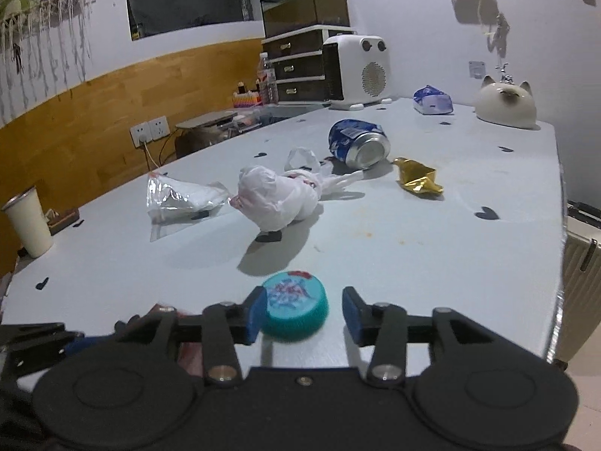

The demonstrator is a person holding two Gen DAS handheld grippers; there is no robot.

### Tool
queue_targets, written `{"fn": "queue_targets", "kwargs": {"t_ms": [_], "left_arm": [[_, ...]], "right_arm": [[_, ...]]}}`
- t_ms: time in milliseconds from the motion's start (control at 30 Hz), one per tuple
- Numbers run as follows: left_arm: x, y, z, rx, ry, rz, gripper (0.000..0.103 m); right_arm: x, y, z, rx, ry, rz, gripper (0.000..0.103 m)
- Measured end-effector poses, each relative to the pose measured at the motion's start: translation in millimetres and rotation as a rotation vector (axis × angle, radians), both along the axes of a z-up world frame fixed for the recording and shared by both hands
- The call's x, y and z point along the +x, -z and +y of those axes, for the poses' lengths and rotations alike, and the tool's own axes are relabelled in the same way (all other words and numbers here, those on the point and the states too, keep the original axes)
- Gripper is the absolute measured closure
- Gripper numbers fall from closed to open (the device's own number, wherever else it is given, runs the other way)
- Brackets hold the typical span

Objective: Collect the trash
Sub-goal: 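Grasp the red cigarette pack with the left tool while the right tool grasps the teal tin, then lift the red pack and teal tin off the table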

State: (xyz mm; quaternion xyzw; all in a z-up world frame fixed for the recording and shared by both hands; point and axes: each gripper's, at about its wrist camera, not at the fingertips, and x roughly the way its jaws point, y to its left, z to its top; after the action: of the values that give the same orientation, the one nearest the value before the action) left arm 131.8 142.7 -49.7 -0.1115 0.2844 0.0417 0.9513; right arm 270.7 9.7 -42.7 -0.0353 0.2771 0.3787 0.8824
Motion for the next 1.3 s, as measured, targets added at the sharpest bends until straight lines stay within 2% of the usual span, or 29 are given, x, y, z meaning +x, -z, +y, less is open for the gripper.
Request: {"fn": "queue_targets", "kwargs": {"t_ms": [33, 167, 400, 500, 533, 633, 667, 900, 1033, 1300], "left_arm": [[-1, 0, 0, 0.011, 0.002, 0.003, 0.044], [-8, -1, 4, 0.034, 0.008, 0.006, 0.045], [-23, -6, 3, 0.135, 0.061, 0.017, 0.045], [-26, -8, 5, 0.172, 0.052, 0.027, 0.044], [-27, -8, 7, 0.172, 0.042, 0.03, 0.042], [-28, -10, 12, 0.157, 0.003, 0.023, 0.023], [-28, -11, 12, 0.152, -0.003, 0.019, 0.02], [-22, -8, 1, 0.128, 0.004, 0.034, 0.019], [-21, -3, 2, 0.107, -0.043, 0.037, 0.019], [-24, -1, 3, 0.124, -0.092, 0.053, 0.03]], "right_arm": [[1, 1, 5, -0.013, -0.004, -0.005, 0.055], [3, 2, 15, -0.036, -0.014, -0.012, 0.052], [4, 4, 31, -0.08, -0.04, -0.011, 0.054], [-1, 4, 28, -0.08, -0.036, -0.015, 0.055], [-4, 3, 25, -0.079, -0.039, -0.015, 0.055], [-17, 2, 17, -0.086, -0.034, -0.028, 0.055], [-22, 3, 14, -0.088, -0.033, -0.024, 0.055], [-50, 3, -10, -0.107, 0.007, -0.017, 0.055], [-65, 3, -30, -0.1, 0.033, -0.007, 0.055], [-97, 6, -52, -0.121, 0.051, -0.033, 0.055]]}}
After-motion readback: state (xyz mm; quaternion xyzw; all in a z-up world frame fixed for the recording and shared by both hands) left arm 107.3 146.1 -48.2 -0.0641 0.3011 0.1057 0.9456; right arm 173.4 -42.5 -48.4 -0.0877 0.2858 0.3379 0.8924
